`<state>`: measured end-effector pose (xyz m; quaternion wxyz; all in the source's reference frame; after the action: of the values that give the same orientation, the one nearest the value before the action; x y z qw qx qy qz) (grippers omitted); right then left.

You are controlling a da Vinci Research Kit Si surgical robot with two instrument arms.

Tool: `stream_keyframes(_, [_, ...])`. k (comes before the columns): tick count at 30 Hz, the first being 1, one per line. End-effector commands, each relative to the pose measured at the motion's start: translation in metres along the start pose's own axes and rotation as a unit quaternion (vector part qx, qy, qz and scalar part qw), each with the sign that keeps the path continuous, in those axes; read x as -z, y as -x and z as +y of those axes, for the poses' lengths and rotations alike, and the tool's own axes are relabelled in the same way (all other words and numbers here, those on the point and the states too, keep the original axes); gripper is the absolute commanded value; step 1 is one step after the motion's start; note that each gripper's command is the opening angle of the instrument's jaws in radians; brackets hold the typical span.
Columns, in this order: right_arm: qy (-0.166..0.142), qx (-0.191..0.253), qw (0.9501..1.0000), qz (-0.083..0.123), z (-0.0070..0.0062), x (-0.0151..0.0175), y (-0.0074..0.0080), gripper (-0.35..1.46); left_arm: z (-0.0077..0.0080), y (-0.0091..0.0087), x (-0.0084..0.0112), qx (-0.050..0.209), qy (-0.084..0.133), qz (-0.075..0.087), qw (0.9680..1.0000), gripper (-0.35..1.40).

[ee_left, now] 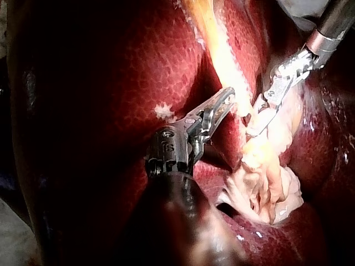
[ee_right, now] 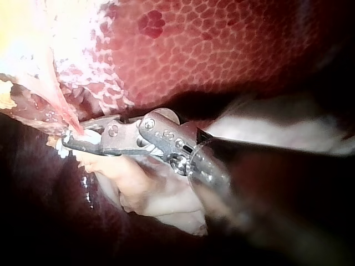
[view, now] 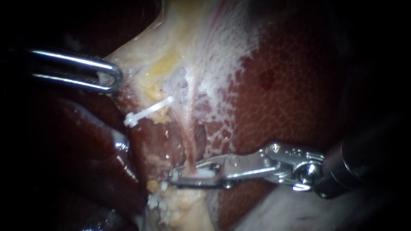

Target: Going back first clip right tube

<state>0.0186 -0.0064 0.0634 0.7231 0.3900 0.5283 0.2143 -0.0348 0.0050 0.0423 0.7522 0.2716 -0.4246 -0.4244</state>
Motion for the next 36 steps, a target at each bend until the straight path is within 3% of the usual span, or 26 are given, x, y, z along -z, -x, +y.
stream_keyframes(1, [0.000,0.000,1.0000,0.000,0.0000,0.0000,0.0000,-0.35,0.0000,0.0000,0.0000,0.000,0.000,0.000,1.0000,-0.35])
stream_keyframes(25, [0.000,0.001,1.0000,0.000,0.0002,-0.0003,0.0001,-0.35,0.0000,0.0000,0.0000,0.000,0.000,0.000,1.0000,-0.35])
stream_keyframes(26, [0.001,0.001,1.0000,0.000,0.0003,-0.0003,0.0002,-0.31,0.0000,0.0000,0.0000,0.000,0.000,0.000,1.0000,-0.35])
stream_keyframes(29, [0.001,0.001,1.0000,0.000,0.0006,-0.0004,0.0004,0.04,0.0001,0.0000,0.0000,0.000,0.000,0.000,1.0000,-0.35])
stream_keyframes(36, [0.002,0.013,0.9999,-0.001,0.0007,-0.0005,0.0004,0.46,0.0002,-0.0001,0.0001,0.000,-0.001,0.000,1.0000,-0.35])
